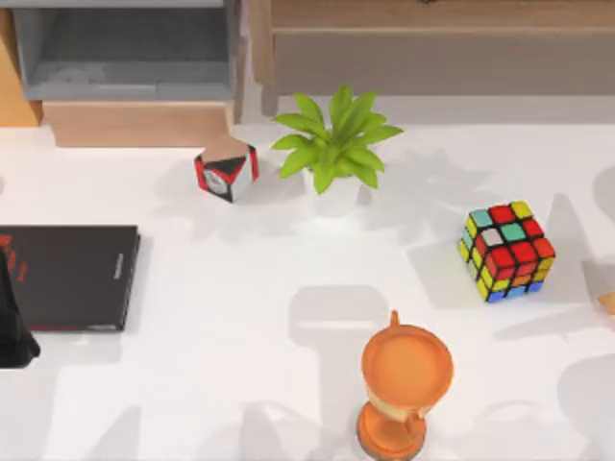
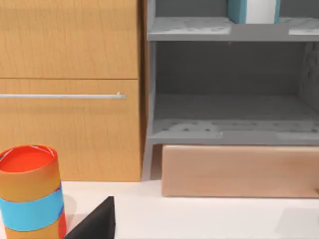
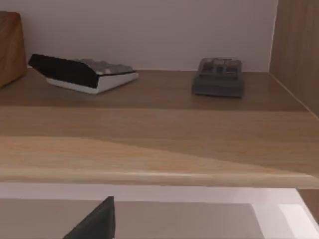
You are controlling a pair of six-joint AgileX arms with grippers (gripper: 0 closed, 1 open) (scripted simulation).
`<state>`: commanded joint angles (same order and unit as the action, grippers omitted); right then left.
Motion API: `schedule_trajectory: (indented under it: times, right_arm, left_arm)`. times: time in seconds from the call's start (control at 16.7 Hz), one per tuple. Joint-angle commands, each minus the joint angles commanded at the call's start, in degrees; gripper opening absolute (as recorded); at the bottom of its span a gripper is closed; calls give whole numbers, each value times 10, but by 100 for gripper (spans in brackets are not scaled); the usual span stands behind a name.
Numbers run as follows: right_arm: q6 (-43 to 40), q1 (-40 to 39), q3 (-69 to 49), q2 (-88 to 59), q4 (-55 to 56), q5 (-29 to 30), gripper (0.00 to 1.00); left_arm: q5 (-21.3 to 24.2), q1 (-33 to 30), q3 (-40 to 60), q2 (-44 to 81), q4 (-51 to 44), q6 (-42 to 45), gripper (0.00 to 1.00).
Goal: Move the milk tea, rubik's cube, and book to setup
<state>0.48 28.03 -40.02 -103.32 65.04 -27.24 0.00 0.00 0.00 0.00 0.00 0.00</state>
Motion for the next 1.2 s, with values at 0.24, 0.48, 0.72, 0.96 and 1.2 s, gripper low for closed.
schedule_trajectory:
  times: [0.24, 0.48, 0.72, 0.96, 1.2]
  right_arm:
    - [-1, -64, -148, -2, -202, 41, 100]
    - [1, -147, -307, -14, -477, 94, 100]
    - [8, -242, -442, -38, -775, 149, 100]
    - [19, -336, -542, -78, -1045, 201, 100]
    - [30, -413, -586, -118, -1245, 245, 100]
  left_arm:
    - [0, 0, 0, 0, 0, 0, 100]
    - [0, 0, 0, 0, 0, 0, 100]
    - [0, 0, 0, 0, 0, 0, 100]
    - [0, 0, 0, 0, 0, 0, 100]
    - [0, 0, 0, 0, 0, 0, 100]
